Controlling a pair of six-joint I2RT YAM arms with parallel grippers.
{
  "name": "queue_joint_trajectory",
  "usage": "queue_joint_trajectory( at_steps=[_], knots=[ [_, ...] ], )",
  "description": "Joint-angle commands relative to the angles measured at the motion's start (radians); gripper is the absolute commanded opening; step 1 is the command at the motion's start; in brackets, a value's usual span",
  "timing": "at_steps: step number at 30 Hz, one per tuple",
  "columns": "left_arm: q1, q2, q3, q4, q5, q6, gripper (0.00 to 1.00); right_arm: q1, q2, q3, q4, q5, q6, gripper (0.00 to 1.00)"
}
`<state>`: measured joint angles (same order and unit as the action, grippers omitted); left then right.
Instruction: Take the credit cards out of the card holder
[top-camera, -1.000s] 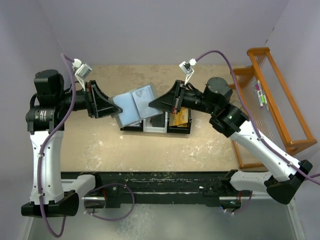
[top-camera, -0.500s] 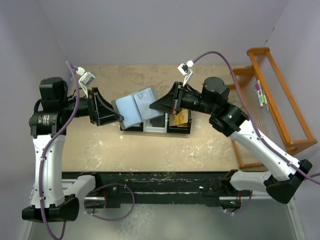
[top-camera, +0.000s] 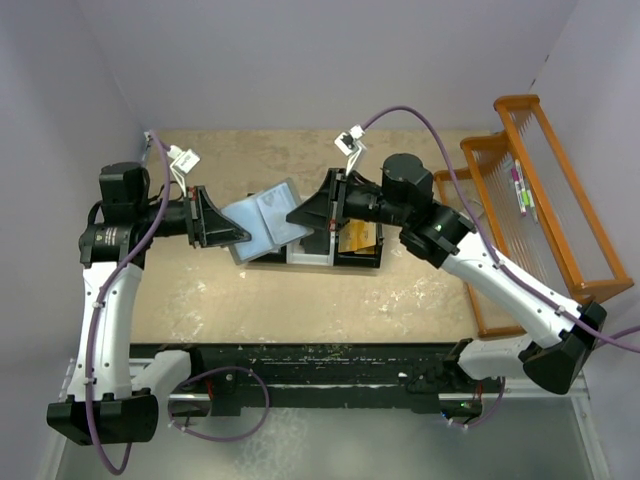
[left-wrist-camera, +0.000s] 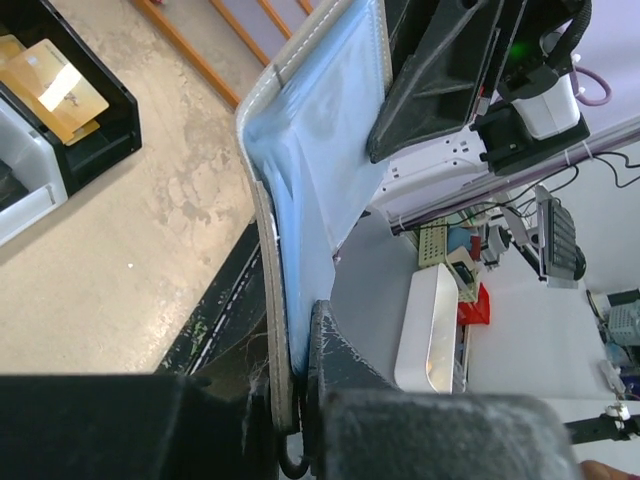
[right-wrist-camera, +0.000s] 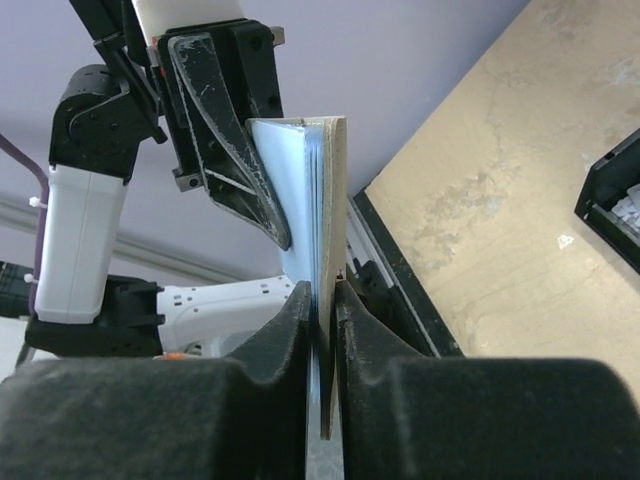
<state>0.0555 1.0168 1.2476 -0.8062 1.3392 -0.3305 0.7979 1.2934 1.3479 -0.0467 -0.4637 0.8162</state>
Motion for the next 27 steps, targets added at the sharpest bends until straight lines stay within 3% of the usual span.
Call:
queue_joint_trajectory(
  at_steps=[1, 5, 9, 14, 21, 27],
  knots=[
    [-0.001, -0.010, -0.004, 0.040, -0.005, 0.008, 0.03, 0.004, -0.033, 0.002, 0.083, -0.091, -0.010, 0.20],
    [-0.002, -0.009, -0.003, 0.037, 0.002, 0.008, 0.00, 0.000, -0.065, -0.061, 0.229, -0.180, 0.075, 0.30],
    [-0.001, -0.015, -0.001, 0.037, 0.008, -0.001, 0.00, -0.007, -0.080, -0.073, 0.247, -0.199, 0.080, 0.35],
    [-0.002, -0.018, 0.011, 0.039, 0.026, -0.015, 0.00, -0.030, -0.082, -0.096, 0.254, -0.200, 0.107, 0.31],
    [-0.002, -0.029, 0.033, 0.043, 0.050, -0.032, 0.00, -0.031, -0.079, -0.054, 0.112, -0.098, 0.025, 0.32],
    [-0.001, -0.028, 0.040, 0.066, 0.070, -0.059, 0.00, -0.031, -0.083, -0.053, 0.117, -0.083, 0.023, 0.20]
  ],
)
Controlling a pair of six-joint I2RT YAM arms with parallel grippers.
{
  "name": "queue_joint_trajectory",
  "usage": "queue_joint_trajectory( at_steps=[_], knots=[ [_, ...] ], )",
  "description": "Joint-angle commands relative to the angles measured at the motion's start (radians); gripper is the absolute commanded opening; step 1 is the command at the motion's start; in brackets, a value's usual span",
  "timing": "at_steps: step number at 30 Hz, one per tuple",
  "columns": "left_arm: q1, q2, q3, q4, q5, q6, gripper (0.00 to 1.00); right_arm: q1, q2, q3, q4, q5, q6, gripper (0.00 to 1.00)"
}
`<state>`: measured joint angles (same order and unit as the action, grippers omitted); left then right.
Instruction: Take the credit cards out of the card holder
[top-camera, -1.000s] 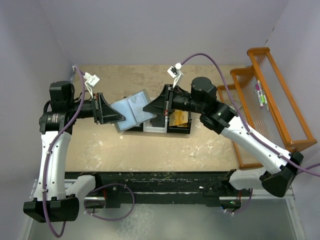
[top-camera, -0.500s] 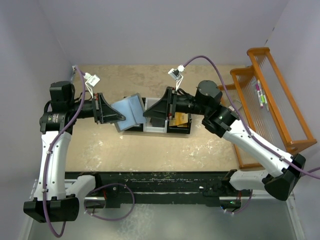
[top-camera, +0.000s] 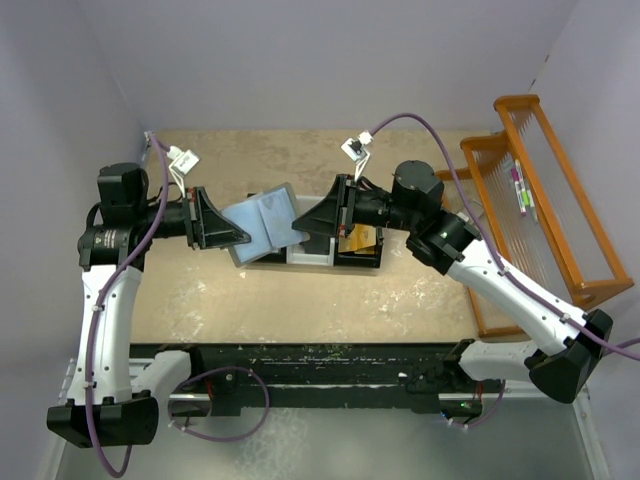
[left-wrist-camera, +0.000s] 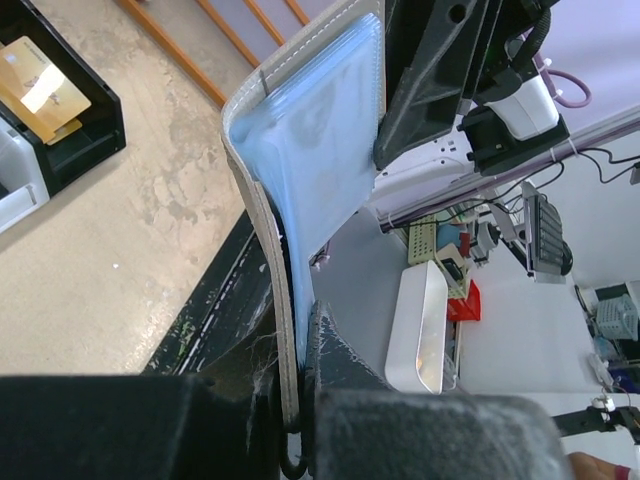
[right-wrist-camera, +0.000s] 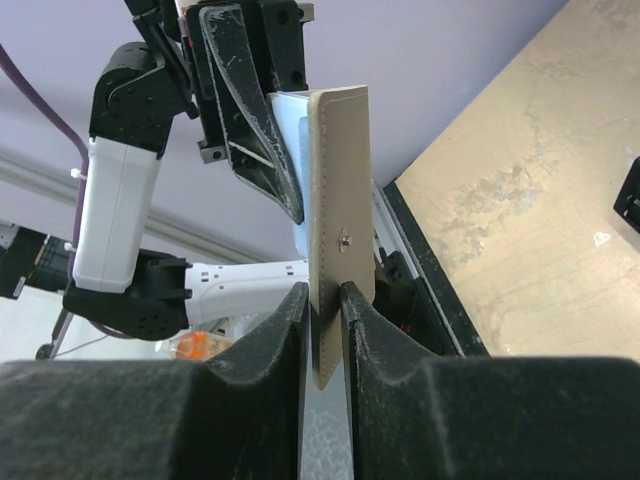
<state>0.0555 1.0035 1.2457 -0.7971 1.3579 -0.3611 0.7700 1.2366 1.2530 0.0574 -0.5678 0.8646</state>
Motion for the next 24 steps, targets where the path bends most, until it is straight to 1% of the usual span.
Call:
queue_joint_trajectory(
  at_steps=[1, 3, 4, 5, 7, 8, 13, 20, 24],
  knots=[
    [-0.002, -0.016, 0.043, 0.060, 0.055, -0.032, 0.00, -0.003, -0.026, 0.042, 0.018, 0.022, -0.027, 0.19],
    [-0.002, -0.017, 0.044, 0.062, 0.062, -0.034, 0.00, -0.003, -0.028, 0.038, 0.029, 0.014, -0.036, 0.15],
    [-0.002, -0.018, 0.044, 0.062, 0.062, -0.034, 0.00, -0.003, -0.030, 0.032, 0.033, -0.014, -0.036, 0.15],
    [-0.002, -0.019, 0.044, 0.061, 0.062, -0.030, 0.00, -0.003, -0.033, 0.020, 0.077, -0.047, -0.017, 0.14],
    [-0.001, -0.022, 0.044, 0.057, 0.061, -0.022, 0.00, -0.003, -0.036, -0.002, 0.180, -0.122, 0.017, 0.17],
    [-0.001, -0.022, 0.044, 0.055, 0.060, -0.018, 0.00, -0.002, -0.034, -0.005, 0.197, -0.139, 0.028, 0.18],
    [-0.002, -0.024, 0.053, 0.053, 0.061, -0.012, 0.00, -0.003, -0.029, -0.003, 0.199, -0.150, 0.030, 0.19],
    [-0.002, -0.024, 0.068, 0.050, 0.069, -0.011, 0.00, -0.003, -0.025, 0.008, 0.168, -0.114, 0.024, 0.17],
    [-0.001, -0.026, 0.070, 0.049, 0.077, -0.011, 0.00, -0.003, -0.025, 0.005, 0.182, -0.141, 0.021, 0.16]
  ],
)
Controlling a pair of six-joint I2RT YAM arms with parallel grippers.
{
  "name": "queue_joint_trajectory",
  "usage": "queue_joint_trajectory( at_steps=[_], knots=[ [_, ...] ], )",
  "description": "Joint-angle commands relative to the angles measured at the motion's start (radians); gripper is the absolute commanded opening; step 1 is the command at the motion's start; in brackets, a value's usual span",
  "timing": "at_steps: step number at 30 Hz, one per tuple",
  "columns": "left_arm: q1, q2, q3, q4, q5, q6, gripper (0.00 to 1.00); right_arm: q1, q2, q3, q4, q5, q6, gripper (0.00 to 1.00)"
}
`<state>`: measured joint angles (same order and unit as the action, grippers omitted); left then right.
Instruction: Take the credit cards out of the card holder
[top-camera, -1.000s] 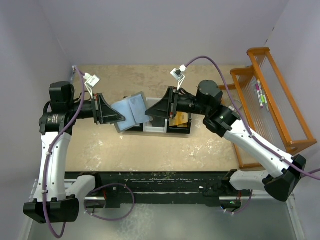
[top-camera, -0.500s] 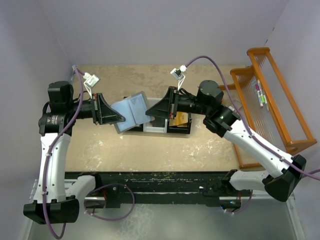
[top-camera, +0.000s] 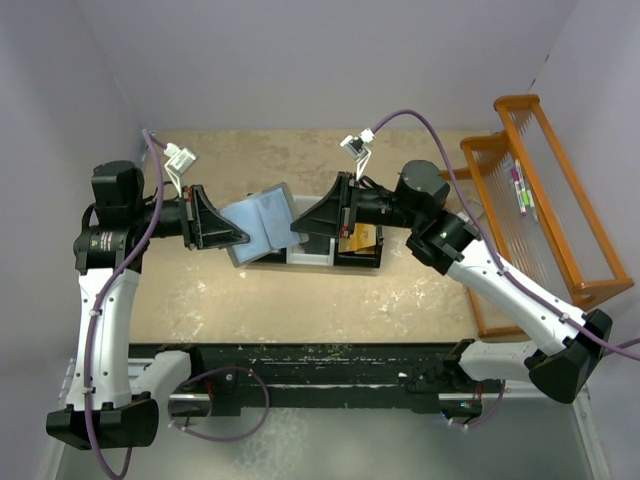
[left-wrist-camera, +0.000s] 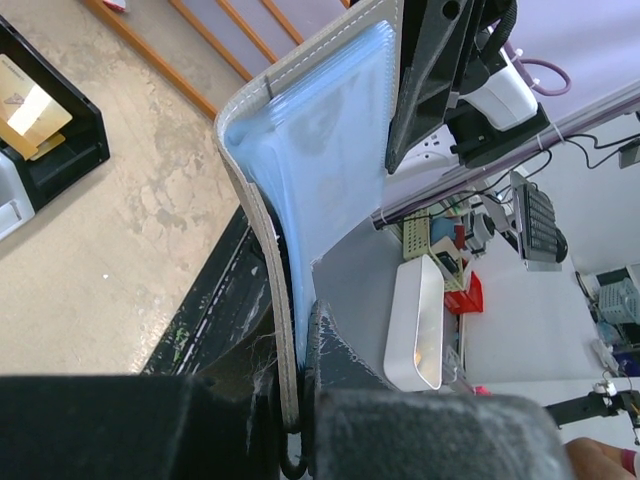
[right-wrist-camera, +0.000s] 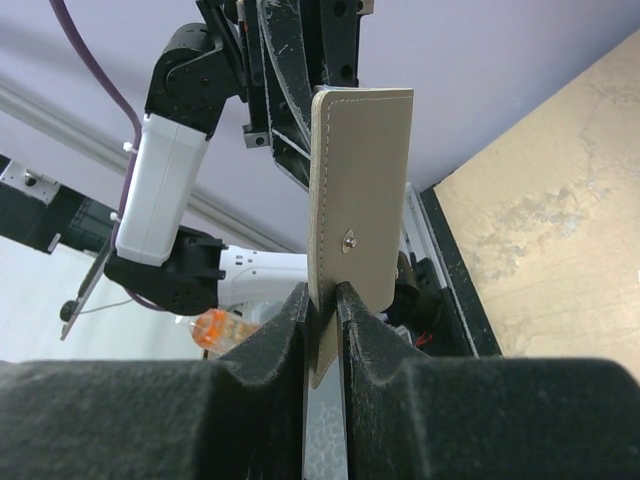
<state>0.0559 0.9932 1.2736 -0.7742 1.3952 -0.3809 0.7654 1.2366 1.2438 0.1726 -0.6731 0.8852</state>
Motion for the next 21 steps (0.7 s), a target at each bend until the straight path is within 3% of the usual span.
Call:
queue_joint_trajectory(
  at_steps=[1, 21],
  knots=[
    [-0.002, -0.016, 0.043, 0.027, 0.042, 0.008, 0.00, 0.002, -0.024, 0.013, 0.076, -0.045, 0.002, 0.16],
    [-0.002, -0.022, 0.055, 0.036, 0.056, 0.011, 0.00, 0.002, -0.015, 0.004, 0.105, 0.011, 0.005, 0.10]
  ],
)
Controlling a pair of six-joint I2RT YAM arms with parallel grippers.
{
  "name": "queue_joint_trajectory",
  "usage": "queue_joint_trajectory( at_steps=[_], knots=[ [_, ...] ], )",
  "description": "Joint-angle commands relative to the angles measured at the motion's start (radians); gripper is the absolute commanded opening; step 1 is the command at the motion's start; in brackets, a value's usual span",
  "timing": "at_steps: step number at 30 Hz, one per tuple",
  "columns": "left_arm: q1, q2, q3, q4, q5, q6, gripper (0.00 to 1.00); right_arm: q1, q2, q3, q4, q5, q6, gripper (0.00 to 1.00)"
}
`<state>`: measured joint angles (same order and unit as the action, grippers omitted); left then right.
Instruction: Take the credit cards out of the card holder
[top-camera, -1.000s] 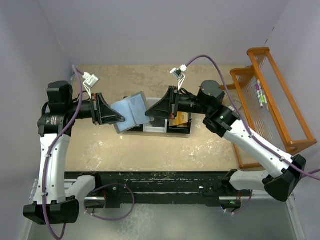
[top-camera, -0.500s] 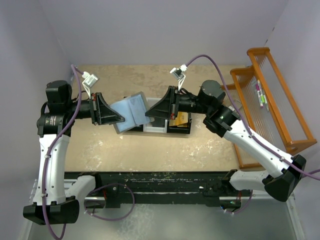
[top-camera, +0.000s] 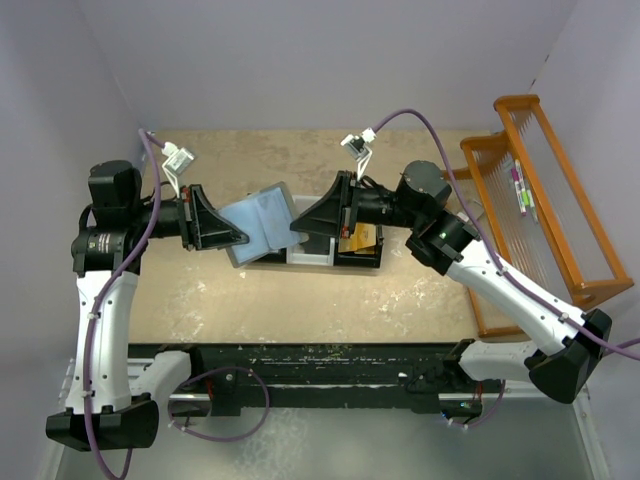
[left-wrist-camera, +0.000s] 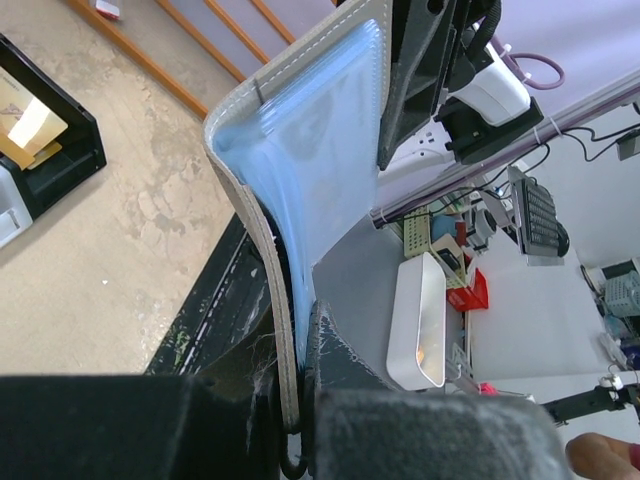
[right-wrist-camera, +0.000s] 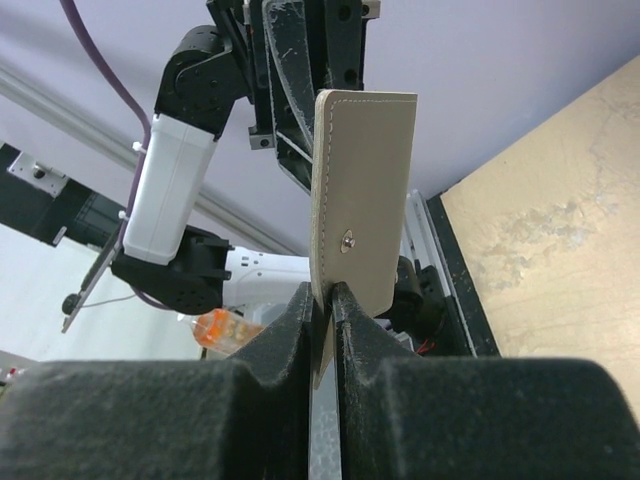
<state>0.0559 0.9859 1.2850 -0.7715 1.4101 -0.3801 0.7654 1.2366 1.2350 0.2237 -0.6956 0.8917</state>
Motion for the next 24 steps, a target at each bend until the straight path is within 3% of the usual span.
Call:
queue_joint_trajectory(
  at_steps=[1, 7, 11, 24],
  knots=[
    [-0.001, -0.017, 0.045, 0.034, 0.042, 0.010, 0.00, 0.003, -0.016, 0.016, 0.043, 0.042, -0.007, 0.09],
    [-0.002, -0.023, 0.049, 0.052, 0.052, -0.004, 0.00, 0.006, -0.015, 0.041, -0.055, 0.129, -0.055, 0.06],
    [-0.002, -0.028, 0.051, 0.062, 0.059, -0.014, 0.00, 0.017, -0.020, 0.047, -0.085, 0.172, -0.083, 0.10],
    [-0.002, -0.032, 0.052, 0.079, 0.071, -0.026, 0.00, 0.064, 0.011, 0.044, 0.002, 0.081, -0.074, 0.26]
  ],
)
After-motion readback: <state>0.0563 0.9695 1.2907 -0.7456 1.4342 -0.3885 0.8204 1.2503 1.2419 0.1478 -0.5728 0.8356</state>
